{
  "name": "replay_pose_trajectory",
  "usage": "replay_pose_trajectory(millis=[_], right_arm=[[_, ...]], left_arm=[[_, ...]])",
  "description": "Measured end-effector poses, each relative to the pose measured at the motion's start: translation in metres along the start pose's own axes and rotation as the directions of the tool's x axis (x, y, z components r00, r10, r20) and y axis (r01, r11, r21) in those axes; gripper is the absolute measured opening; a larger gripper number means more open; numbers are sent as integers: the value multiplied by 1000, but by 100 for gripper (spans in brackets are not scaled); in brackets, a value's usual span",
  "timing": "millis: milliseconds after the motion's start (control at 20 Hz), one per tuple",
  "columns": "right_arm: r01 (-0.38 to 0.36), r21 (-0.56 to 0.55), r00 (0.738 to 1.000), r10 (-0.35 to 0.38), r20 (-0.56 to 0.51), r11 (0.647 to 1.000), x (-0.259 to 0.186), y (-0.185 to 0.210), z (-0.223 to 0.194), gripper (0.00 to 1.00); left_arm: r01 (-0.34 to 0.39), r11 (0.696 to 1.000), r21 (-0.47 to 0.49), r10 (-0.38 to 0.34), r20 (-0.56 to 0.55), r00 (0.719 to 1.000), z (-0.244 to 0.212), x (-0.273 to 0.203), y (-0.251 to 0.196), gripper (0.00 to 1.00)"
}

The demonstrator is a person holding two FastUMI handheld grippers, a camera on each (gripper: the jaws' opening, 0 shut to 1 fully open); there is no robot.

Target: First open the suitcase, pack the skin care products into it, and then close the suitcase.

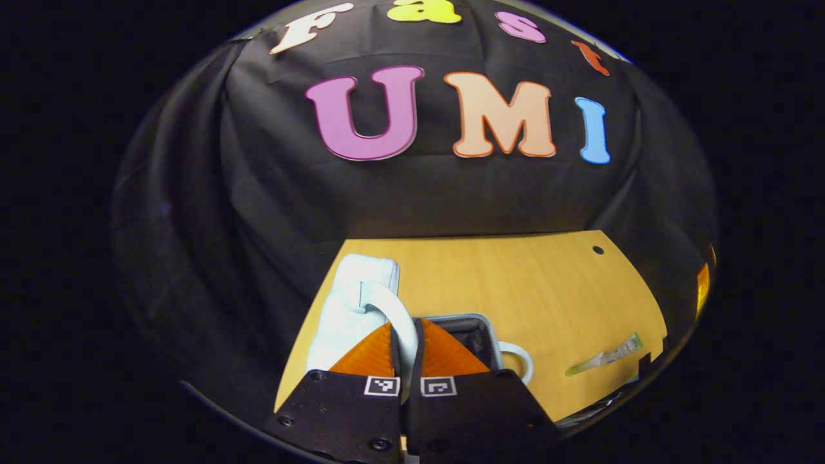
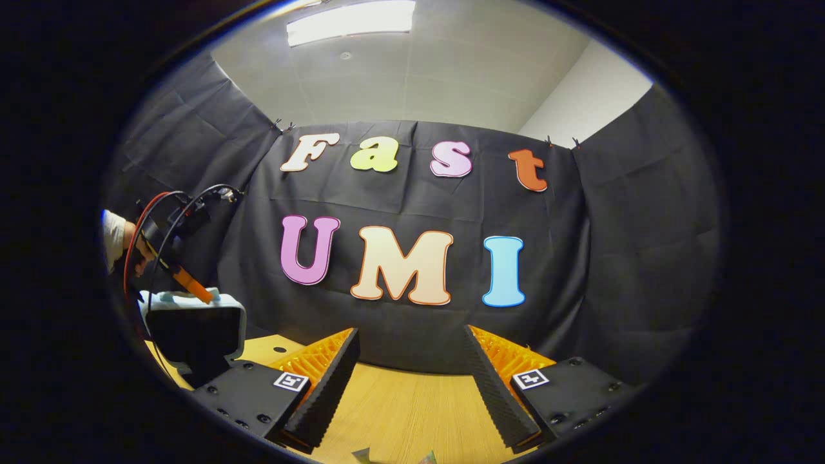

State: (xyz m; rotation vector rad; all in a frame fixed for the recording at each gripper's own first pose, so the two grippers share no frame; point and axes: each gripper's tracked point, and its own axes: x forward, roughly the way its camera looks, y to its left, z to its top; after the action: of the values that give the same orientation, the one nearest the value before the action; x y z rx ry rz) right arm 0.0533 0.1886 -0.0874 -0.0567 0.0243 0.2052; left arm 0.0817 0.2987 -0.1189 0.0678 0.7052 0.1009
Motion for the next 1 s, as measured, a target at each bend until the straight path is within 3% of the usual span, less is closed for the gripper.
replay_pose_trajectory(millis=[400,600,750,1000], right_arm=[[45,-66,999,-44,16,997,-2,61,12,100],[44,-116,999,-45,-7,992,-5,78,7,100],[53,-126,998,-56,-22,991,-4,81,4,98],[69,-142,995,-77,-56,988,3,85,-5,100]], left_arm=[[-99,994,-42,100,24,995,-17,8,147,0],[-111,989,-94,110,-11,994,-30,23,187,0],[-169,981,-90,167,-29,985,-46,38,225,0],[-172,975,-143,163,-72,984,-75,58,248,0]])
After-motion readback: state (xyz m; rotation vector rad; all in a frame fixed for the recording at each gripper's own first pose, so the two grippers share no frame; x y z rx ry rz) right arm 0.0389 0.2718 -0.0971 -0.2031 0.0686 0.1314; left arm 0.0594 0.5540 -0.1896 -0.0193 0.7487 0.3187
